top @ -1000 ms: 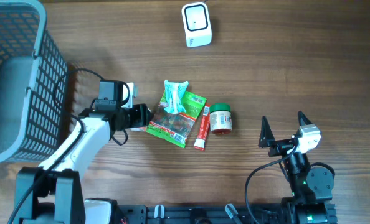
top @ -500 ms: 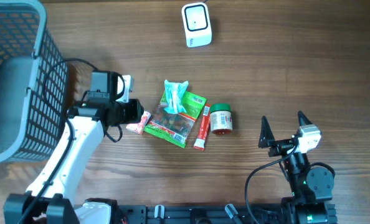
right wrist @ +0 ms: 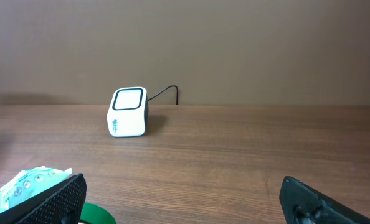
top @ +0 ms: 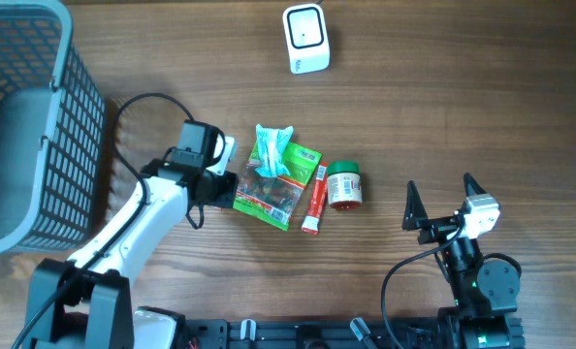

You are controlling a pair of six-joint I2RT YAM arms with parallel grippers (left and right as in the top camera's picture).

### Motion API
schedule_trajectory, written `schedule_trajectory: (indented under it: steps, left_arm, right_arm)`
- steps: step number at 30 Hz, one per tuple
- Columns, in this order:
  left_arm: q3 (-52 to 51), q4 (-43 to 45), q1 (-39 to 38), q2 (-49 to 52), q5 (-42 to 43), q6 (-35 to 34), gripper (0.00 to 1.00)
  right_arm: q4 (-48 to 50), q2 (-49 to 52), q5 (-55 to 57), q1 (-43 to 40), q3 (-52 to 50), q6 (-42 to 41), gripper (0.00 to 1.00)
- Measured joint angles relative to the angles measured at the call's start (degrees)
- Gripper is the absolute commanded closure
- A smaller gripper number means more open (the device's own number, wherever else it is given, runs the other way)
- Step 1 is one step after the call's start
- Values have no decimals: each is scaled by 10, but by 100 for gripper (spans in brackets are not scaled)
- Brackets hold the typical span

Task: Scan the item barcode
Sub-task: 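Carry tissue pack with left gripper and set it left of bag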

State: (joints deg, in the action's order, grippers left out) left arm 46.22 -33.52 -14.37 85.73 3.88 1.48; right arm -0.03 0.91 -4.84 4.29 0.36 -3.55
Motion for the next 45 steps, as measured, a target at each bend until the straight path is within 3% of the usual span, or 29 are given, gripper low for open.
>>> schedule_trajectory:
  steps: [5,9,16,17,19,28,31,39,45]
  left_arm:
    - [-6,18,-4,17,-34,0,69]
    - [-14,34,-4,23,-40,0,78]
    - [-15,38,-4,23,-49,3,77]
    - [-17,39,-4,23,-49,3,78]
    - [-19,42,-4,23,-49,1,96]
    - [-17,47,1,22,-46,-12,96]
    - [19,16,39,17,8,-24,96]
    - [66,-4,185,-1,325,-28,96]
    - [66,23,190,93,397,-15,96]
  right_arm:
    - [0,0,0,0,0,0,0]
    - [0,0,0,0,0,0,0]
    - [0,0,0,0,0,0,0]
    - [0,0,0,0,0,0,0]
    - [0,0,0,0,0,0,0]
    - [0,0,0,0,0,0,0]
    - [0,0,0,0,0,0,0]
    - [0,0,0,0,0,0,0]
    - [0,0,0,0,0,0,0]
